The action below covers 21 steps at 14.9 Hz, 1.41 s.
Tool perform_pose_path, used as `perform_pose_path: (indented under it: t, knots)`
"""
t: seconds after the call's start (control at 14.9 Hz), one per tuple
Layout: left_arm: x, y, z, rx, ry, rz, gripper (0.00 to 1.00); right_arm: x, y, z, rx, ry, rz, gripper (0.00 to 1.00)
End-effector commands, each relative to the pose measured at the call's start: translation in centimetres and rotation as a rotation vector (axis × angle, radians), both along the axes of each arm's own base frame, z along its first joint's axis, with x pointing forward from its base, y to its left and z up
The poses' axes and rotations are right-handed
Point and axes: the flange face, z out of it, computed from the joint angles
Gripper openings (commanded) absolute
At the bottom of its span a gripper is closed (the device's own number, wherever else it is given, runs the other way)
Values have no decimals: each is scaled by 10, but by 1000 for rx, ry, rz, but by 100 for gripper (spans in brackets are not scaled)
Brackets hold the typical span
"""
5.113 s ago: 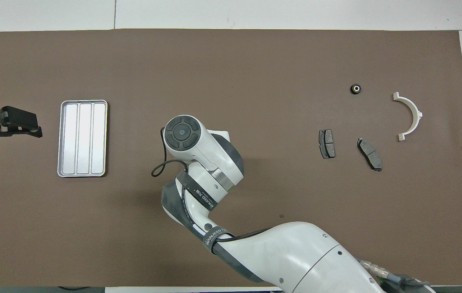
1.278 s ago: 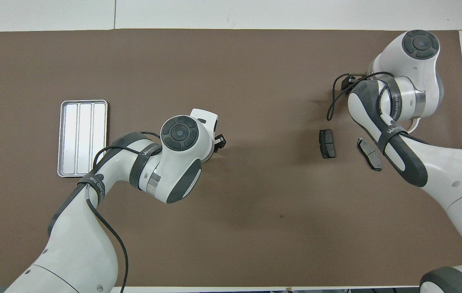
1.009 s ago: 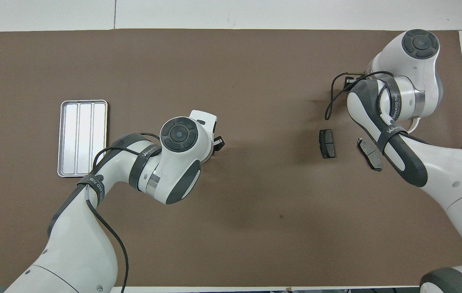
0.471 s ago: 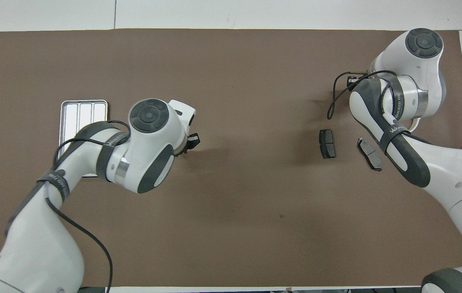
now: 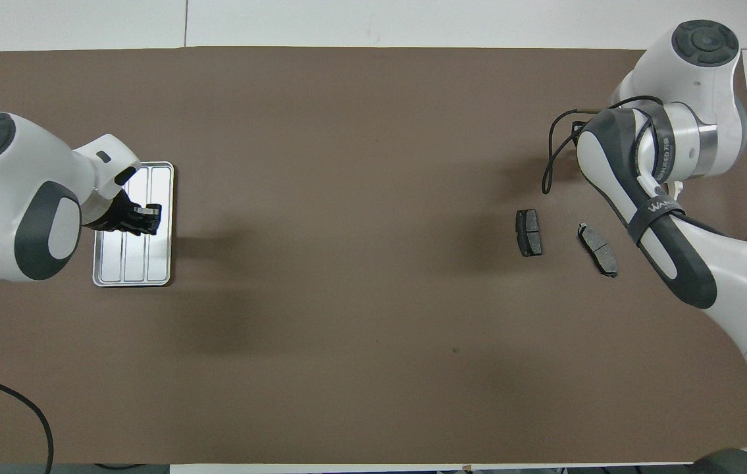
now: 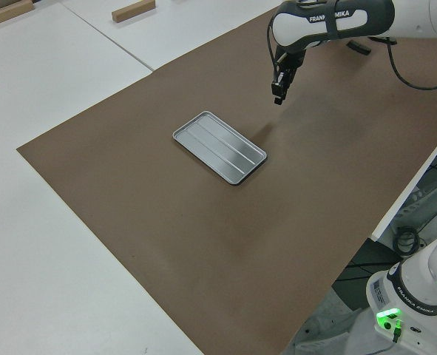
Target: Pick bearing gear from pile to tray
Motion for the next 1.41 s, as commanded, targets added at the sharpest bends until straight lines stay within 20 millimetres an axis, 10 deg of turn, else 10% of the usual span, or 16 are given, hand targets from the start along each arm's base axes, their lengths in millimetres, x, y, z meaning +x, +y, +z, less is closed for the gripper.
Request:
perform_pose_path:
  t: [0.0,0.34,0.67,1.01,1.35]
  knots:
    - [-17,27,-19,-11,-27,-50,0,-21,11,67,-11,19,75,0]
    - [-40,34,-39,-11,-33,-49,0,-71,115,180,22,29,120,0]
    - [-48,46,-44,-14,-18,-58,0,-115,258,200,110,-23,-246,0]
    - [-51,50,-47,-13,-18,-41,0,-159,392,121,173,-45,-514,0]
    - [-60,45,-56,-8,-42,-23,0,-181,459,21,189,-69,-553,0]
